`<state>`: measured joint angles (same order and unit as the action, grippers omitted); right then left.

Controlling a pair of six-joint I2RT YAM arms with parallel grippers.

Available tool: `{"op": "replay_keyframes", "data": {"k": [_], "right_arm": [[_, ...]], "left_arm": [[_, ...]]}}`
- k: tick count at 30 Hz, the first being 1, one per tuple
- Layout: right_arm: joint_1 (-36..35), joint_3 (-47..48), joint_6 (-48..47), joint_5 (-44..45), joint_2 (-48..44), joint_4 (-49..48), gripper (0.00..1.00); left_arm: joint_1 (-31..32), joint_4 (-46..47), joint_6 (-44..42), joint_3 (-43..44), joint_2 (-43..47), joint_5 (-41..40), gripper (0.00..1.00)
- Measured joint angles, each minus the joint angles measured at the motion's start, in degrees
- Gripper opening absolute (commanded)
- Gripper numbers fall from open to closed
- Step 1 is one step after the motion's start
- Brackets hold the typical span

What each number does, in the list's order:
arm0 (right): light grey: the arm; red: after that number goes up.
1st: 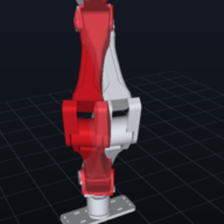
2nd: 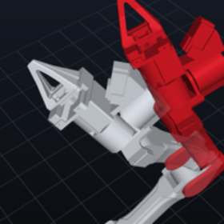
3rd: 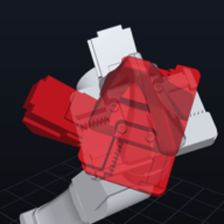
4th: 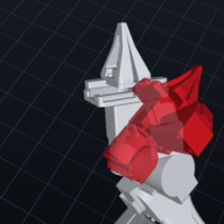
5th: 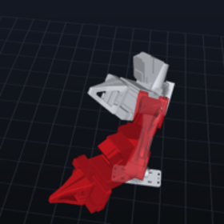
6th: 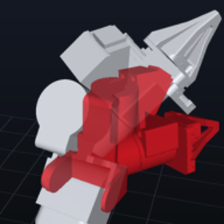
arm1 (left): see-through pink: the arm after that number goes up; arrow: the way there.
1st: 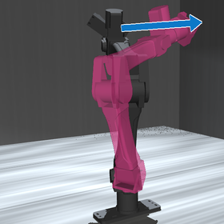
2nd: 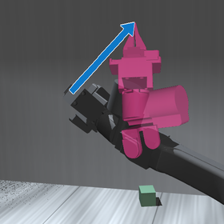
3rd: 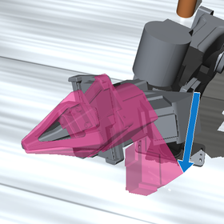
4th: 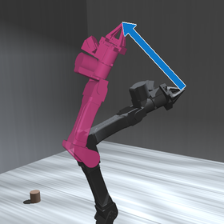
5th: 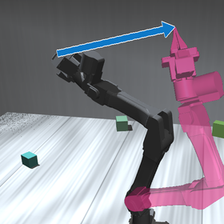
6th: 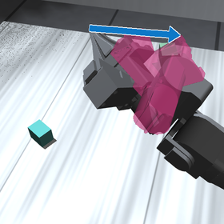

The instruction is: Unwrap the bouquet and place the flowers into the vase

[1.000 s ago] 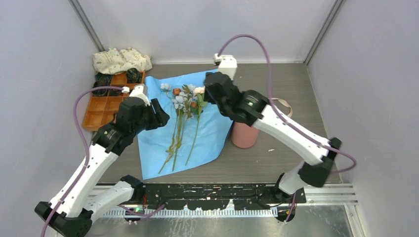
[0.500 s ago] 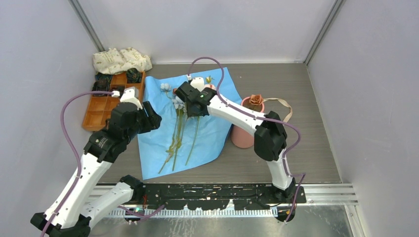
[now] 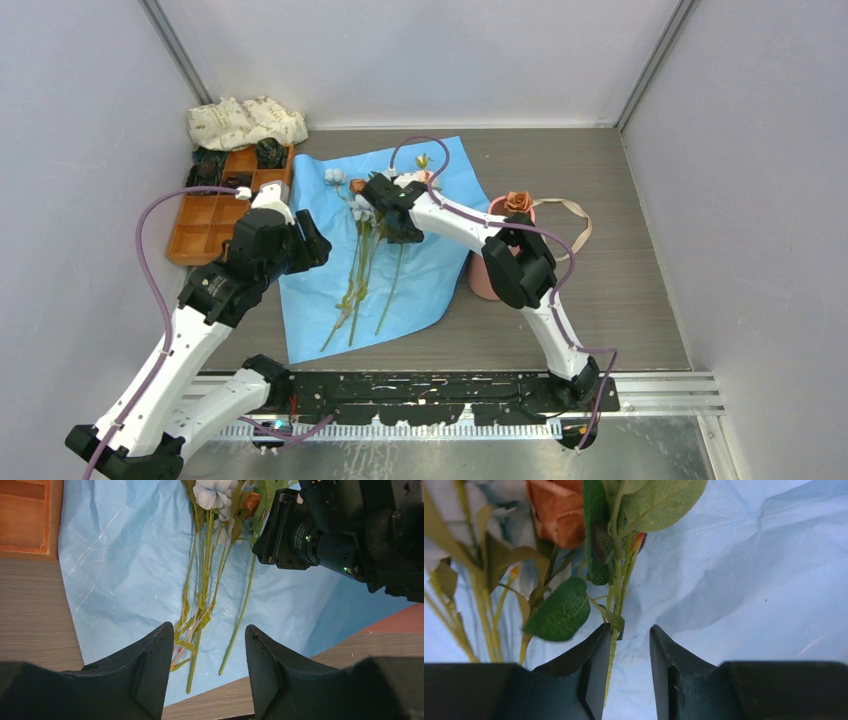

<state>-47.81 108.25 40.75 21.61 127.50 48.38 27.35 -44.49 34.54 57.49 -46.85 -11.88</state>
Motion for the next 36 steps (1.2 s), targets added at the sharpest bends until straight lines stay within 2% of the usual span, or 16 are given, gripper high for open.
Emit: {"op": "replay_keyframes", "data": {"k": [17,19,22,24,30,36], "right_arm": [[3.7,4.5,0.5,-3.9,5.7,-3.1,0.38],[3.7,5.2,0.7,-4.4,6.8,-3.3,0.32],[3.7,6.0,1.1,-5.2,8.0,-3.5,0.09],[3.7,6.2,1.5,-5.6,8.2,-3.7,0.01],[3.6,5.1,2.5,-5.8,7.6,-4.6,0.01],[2.6,-0.8,2.8,-4.1,1.2,-3.8,0.01]], "left_arm": [[0.0,0.1,0.5,-1.4,-0.3,0.5,0.55],[0.0,0.1,0.6,-1.5,-0.3,0.5,0.55],[0.0,0.1,0.8,-1.6,-0.3,0.5,0.55],[0.0,0.1,0.8,-1.6,-0.3,0.5,0.55],[0.0,0.1,0.8,-1.6,-0.3,0.5,0.55],[0.0,0.1,1.0,-1.9,-0.3,0.6,0.55]]}}
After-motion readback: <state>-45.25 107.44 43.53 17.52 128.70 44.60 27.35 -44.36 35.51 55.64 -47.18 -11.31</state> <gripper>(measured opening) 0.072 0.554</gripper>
